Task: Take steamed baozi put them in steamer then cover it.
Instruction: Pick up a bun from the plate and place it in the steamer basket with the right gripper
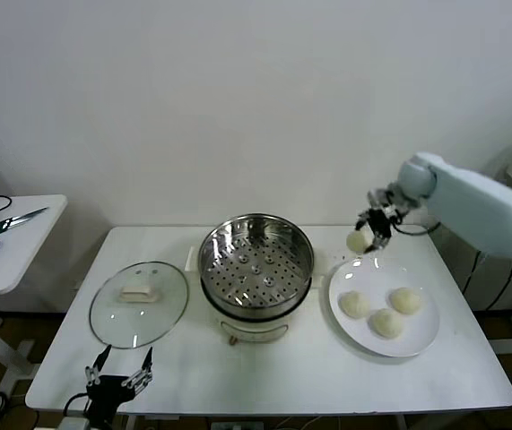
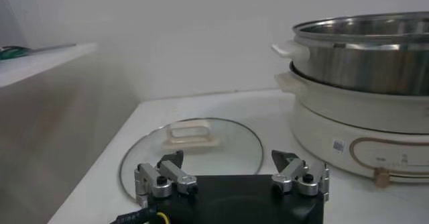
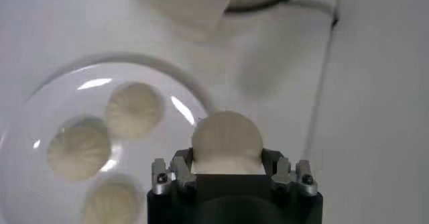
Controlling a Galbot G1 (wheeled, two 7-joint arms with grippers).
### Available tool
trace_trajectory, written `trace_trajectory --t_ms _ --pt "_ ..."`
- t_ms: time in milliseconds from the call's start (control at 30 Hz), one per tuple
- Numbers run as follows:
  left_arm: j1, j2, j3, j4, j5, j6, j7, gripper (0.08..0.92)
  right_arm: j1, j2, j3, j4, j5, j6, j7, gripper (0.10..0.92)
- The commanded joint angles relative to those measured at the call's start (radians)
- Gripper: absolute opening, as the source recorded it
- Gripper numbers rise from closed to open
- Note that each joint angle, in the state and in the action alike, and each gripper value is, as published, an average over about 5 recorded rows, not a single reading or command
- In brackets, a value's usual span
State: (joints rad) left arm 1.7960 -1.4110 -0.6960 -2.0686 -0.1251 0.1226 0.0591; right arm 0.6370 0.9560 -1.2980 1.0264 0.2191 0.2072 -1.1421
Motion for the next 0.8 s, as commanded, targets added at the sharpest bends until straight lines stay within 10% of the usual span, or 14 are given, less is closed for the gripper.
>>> trace_trajectory --t_ms 33,800 --pt "0.000 0.002 0.001 -0.003 0.001 0.001 0.000 0.823 0.344 0.178 -0.204 0.247 0.079 0.289 0.003 0.656" --pt "0.003 -0.011 0.007 -0.038 0.011 0.006 0.000 0.823 -0.170 0.520 0.039 -0.266 -0.483 0.507 0.076 0.662"
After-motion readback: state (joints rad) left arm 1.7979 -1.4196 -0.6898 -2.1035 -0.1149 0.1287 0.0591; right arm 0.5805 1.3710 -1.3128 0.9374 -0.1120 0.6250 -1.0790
